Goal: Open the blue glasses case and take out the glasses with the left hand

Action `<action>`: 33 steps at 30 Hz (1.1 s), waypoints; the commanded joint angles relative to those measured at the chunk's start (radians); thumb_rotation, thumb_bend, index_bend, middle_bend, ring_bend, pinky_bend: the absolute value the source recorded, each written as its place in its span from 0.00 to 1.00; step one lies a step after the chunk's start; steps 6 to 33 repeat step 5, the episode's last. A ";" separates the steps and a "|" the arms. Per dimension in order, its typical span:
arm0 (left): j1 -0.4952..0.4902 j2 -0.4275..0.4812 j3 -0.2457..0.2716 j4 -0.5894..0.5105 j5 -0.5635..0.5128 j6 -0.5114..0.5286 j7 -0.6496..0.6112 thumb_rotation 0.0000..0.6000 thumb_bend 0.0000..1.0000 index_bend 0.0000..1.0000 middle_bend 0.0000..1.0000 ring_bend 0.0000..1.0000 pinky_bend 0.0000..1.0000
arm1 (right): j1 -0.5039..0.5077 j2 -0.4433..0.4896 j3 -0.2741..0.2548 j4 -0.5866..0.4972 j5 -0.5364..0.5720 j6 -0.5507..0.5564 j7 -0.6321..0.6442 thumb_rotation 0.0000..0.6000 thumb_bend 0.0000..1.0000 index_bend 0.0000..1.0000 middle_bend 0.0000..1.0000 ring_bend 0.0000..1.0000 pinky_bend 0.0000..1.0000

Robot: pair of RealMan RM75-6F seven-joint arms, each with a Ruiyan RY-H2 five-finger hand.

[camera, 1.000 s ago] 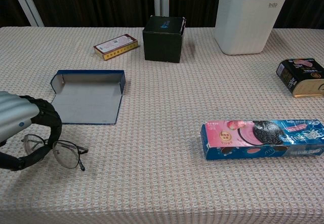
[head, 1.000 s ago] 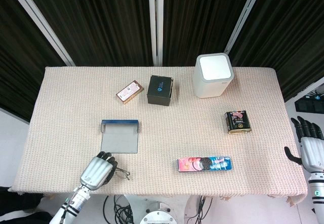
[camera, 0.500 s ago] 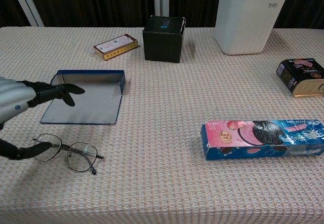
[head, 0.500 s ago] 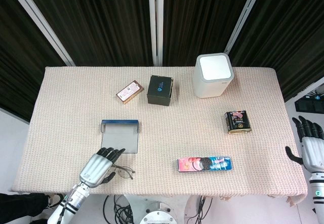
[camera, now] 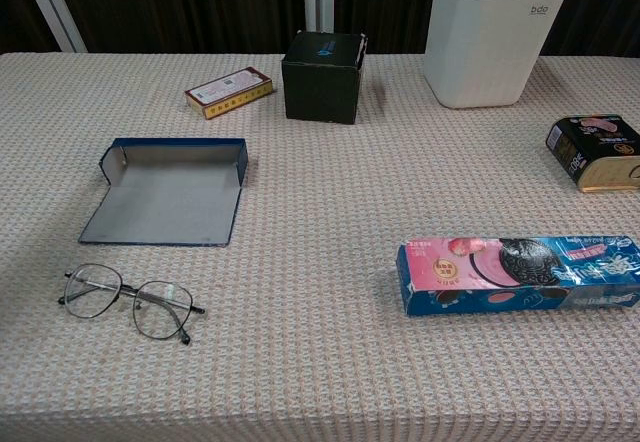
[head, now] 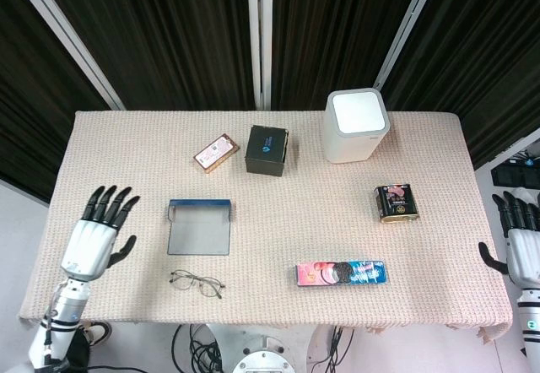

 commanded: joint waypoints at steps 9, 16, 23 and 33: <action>0.051 0.096 -0.018 0.183 -0.072 -0.019 -0.225 1.00 0.31 0.14 0.05 0.00 0.05 | 0.004 -0.021 -0.007 0.004 0.009 -0.018 -0.022 1.00 0.28 0.00 0.00 0.00 0.00; 0.051 0.096 -0.018 0.183 -0.072 -0.019 -0.225 1.00 0.31 0.14 0.05 0.00 0.05 | 0.004 -0.021 -0.007 0.004 0.009 -0.018 -0.022 1.00 0.28 0.00 0.00 0.00 0.00; 0.051 0.096 -0.018 0.183 -0.072 -0.019 -0.225 1.00 0.31 0.14 0.05 0.00 0.05 | 0.004 -0.021 -0.007 0.004 0.009 -0.018 -0.022 1.00 0.28 0.00 0.00 0.00 0.00; 0.051 0.096 -0.018 0.183 -0.072 -0.019 -0.225 1.00 0.31 0.14 0.05 0.00 0.05 | 0.004 -0.021 -0.007 0.004 0.009 -0.018 -0.022 1.00 0.28 0.00 0.00 0.00 0.00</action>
